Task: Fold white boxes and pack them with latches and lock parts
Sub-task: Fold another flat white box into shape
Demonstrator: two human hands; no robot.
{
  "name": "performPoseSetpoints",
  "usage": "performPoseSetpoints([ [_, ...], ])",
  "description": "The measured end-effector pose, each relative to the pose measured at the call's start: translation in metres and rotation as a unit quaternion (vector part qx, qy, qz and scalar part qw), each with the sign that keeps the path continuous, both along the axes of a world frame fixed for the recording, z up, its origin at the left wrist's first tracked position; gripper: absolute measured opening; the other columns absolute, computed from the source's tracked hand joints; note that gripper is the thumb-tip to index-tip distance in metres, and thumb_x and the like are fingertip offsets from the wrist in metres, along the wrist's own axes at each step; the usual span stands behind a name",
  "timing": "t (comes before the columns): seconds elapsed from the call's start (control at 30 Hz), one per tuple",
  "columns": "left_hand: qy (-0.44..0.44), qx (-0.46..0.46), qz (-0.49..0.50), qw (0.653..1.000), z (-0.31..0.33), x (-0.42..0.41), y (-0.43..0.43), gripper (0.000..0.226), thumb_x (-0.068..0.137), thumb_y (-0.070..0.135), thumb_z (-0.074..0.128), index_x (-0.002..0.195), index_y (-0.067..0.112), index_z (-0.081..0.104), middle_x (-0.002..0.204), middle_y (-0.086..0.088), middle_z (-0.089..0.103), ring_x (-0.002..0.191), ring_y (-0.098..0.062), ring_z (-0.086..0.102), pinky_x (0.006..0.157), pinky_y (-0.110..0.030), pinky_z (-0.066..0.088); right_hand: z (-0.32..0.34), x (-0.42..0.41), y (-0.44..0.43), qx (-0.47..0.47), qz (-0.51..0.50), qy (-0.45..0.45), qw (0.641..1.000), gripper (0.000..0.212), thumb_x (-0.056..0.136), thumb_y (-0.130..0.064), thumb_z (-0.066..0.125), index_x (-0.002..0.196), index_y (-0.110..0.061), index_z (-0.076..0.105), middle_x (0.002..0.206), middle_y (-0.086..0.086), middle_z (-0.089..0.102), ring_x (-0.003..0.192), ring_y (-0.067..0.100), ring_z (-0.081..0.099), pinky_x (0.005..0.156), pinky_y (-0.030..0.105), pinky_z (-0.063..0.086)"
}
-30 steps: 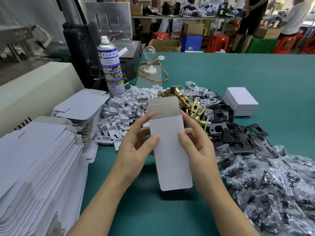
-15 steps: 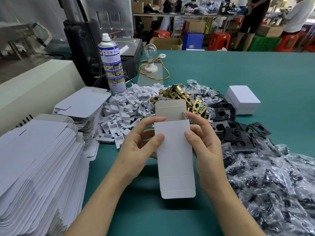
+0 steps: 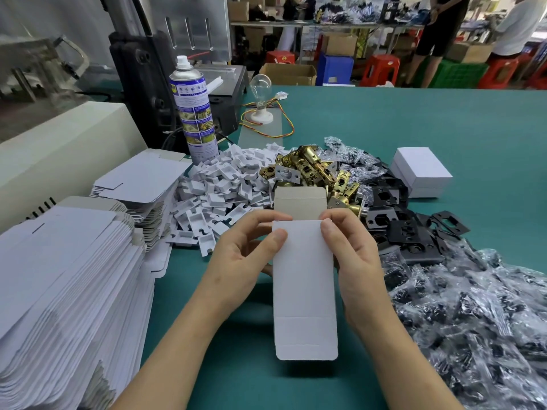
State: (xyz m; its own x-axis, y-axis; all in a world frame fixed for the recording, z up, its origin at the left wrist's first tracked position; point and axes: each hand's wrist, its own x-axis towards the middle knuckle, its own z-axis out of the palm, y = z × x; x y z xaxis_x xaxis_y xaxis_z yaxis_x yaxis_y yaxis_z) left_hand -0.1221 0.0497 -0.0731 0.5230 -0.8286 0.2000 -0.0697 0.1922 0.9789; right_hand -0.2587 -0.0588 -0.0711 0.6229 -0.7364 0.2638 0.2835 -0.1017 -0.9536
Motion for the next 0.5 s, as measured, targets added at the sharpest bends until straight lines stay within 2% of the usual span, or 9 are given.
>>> performPoseSetpoints([
  [0.07,-0.029,0.001,0.042,0.999,-0.0029,0.0027,-0.0023,0.02,0.089,0.052,0.066,0.103,0.041,0.076,0.112,0.012,0.074,0.094,-0.004,0.071,0.069,-0.019,0.057,-0.0007,0.0015,0.0006,0.006,-0.001,0.016,1.0,0.014,0.098,-0.032,0.057,0.088,-0.023,0.062,0.082,-0.006,0.057,0.073,0.009,0.05,0.062,0.019,0.045],
  [0.13,-0.067,0.003,0.069,0.995,-0.0065,0.0071,-0.0037,0.02,0.088,0.054,0.065,0.102,0.046,0.077,0.123,0.021,0.069,0.108,-0.002,0.068,0.08,-0.016,0.055,-0.001,0.0026,0.001,0.006,0.0,0.038,0.999,0.017,0.098,-0.034,0.057,0.087,-0.022,0.061,0.081,-0.006,0.057,0.073,0.01,0.05,0.062,0.019,0.043],
  [0.23,-0.095,0.002,0.077,0.993,-0.0098,0.0098,-0.0046,0.017,0.087,0.054,0.067,0.1,0.051,0.077,0.124,0.026,0.066,0.123,-0.003,0.063,0.091,-0.018,0.051,-0.0025,0.0025,0.0007,0.016,0.0,0.063,0.998,0.022,0.099,-0.037,0.057,0.088,-0.019,0.062,0.082,-0.004,0.059,0.076,0.011,0.052,0.065,0.023,0.044],
  [0.4,-0.107,-0.002,0.077,0.991,-0.0091,0.0098,-0.0057,0.013,0.087,0.05,0.068,0.096,0.051,0.078,0.117,0.025,0.066,0.122,-0.007,0.063,0.091,-0.027,0.05,-0.0037,0.002,0.0002,0.017,-0.01,0.074,0.997,0.023,0.105,-0.031,0.057,0.085,-0.024,0.064,0.08,-0.007,0.061,0.073,0.006,0.054,0.061,0.02,0.046],
  [0.5,-0.1,0.001,0.073,0.992,-0.0081,0.0095,-0.0043,0.015,0.086,0.05,0.069,0.095,0.045,0.079,0.114,0.022,0.066,0.116,-0.007,0.065,0.089,-0.026,0.052,-0.0021,0.0016,0.002,0.03,-0.006,0.064,0.998,0.02,0.102,-0.034,0.059,0.085,-0.023,0.065,0.08,-0.005,0.062,0.072,0.008,0.054,0.061,0.022,0.047],
])
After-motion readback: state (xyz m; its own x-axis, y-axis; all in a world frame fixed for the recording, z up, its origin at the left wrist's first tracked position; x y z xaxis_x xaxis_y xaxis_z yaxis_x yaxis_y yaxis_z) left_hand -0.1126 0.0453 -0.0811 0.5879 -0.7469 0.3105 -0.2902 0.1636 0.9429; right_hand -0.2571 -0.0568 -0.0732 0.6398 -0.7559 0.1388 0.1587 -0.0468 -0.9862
